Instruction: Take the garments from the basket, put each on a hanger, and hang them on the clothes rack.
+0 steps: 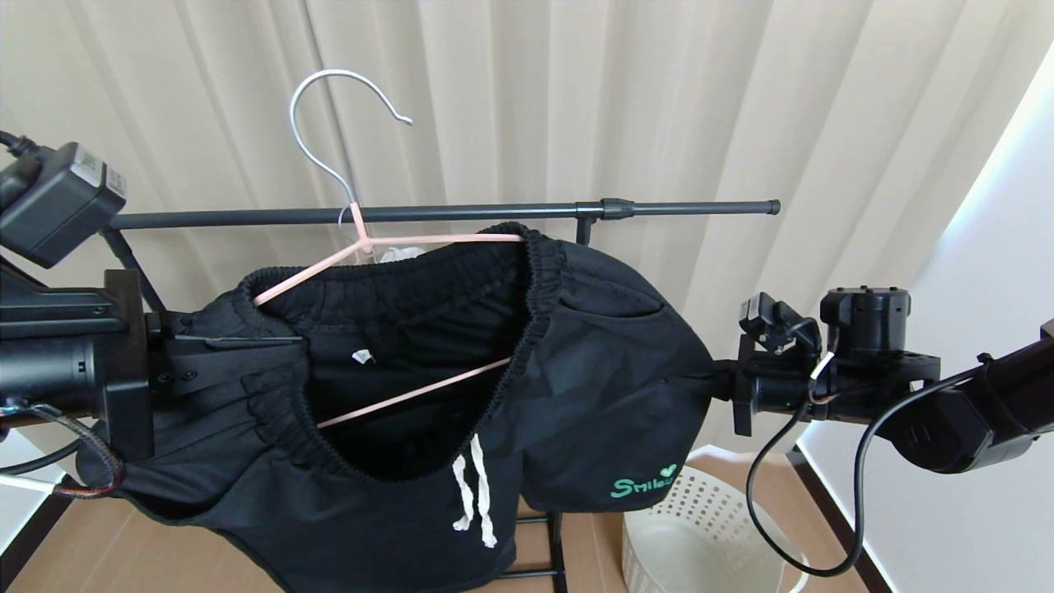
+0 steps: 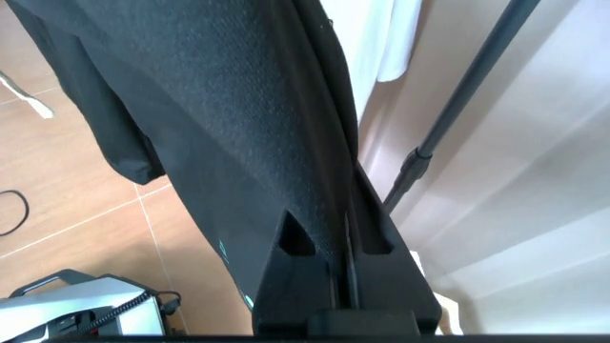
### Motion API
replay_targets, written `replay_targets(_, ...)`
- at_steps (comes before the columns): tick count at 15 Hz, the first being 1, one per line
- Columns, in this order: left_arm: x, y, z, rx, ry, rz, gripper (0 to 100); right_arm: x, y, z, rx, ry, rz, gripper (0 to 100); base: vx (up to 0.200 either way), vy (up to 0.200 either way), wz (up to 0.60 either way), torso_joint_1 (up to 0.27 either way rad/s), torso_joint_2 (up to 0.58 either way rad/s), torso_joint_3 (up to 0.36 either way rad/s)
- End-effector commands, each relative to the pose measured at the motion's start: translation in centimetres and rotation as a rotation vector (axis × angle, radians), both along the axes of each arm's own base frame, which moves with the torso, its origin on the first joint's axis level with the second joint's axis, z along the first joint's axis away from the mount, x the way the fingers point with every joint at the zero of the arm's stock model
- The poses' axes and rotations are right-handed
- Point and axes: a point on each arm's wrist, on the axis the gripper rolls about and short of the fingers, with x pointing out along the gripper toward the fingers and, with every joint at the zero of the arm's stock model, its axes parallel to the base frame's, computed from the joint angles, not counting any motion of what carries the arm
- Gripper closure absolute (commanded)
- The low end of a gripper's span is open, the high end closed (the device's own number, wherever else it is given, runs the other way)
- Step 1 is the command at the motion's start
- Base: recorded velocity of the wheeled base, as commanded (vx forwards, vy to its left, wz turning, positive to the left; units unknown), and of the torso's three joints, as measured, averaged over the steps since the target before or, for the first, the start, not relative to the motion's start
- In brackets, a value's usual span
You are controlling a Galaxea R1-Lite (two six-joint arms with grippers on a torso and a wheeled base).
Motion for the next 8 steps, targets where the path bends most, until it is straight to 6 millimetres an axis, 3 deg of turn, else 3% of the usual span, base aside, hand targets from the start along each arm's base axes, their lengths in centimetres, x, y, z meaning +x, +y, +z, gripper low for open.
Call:
replay_targets(1, 0.1, 0.04, -0.01, 0.0, 0.001, 0.004, 100, -0.01, 0.01, -0.15, -0.001, 0.004, 0.0, 100, 0.0, 0.0, 0.0, 0.0, 0.0, 0.0)
replay_targets(8, 0.51, -0.01, 0.35, -0.06, 0.025, 0.035, 100, -0.57, 0.29, -0.51, -0.008, 0.025, 0.011, 100, 0.0, 0.0, 0.0, 0.0, 0.0, 0.0)
